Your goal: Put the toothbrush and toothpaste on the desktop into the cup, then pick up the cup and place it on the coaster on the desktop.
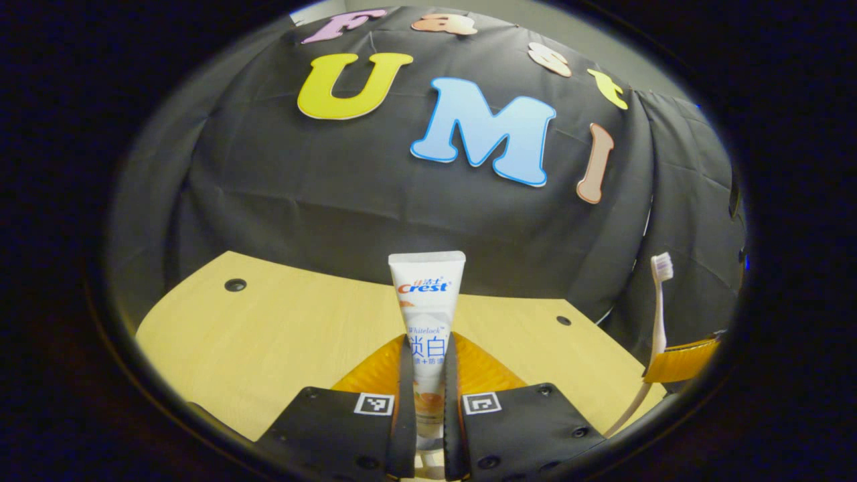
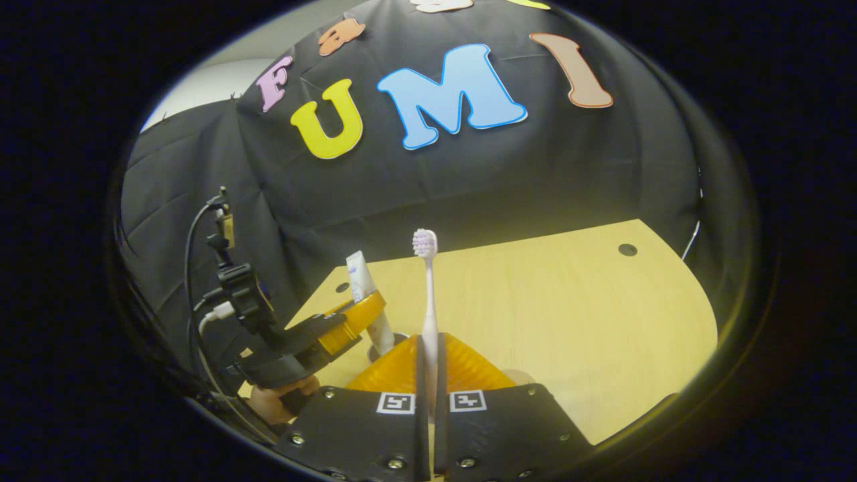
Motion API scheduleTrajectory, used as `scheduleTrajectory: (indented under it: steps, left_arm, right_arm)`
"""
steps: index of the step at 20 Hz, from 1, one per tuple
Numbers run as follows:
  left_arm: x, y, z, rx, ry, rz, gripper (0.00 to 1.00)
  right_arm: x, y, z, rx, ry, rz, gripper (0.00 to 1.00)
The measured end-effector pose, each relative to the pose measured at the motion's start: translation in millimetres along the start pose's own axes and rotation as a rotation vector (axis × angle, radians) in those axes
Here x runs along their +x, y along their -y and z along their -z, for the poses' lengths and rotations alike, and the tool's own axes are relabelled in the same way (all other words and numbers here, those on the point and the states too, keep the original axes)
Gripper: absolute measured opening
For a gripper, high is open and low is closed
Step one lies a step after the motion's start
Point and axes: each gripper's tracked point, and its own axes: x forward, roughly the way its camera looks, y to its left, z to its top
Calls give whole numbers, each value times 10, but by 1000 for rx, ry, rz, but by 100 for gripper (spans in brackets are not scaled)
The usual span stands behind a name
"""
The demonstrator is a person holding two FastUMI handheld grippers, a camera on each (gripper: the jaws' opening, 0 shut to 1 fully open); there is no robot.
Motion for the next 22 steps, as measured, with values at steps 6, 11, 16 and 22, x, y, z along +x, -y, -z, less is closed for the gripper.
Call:
scheduleTrajectory:
  steps: [6,11,16,22]
  left_arm:
    - [96,-67,327,1,-93,-23,24]
    - [-39,-102,572,3,-182,-17,31]
    - [-110,-47,666,33,-212,1,51]
    - [-284,-44,637,32,-215,18,76]
  right_arm:
    - [44,-75,-2,18,-11,-9,5]
    - [94,-158,43,21,-24,-23,5]
    - [147,-235,28,23,-18,-34,5]
    - [277,-271,-137,41,35,-51,5]
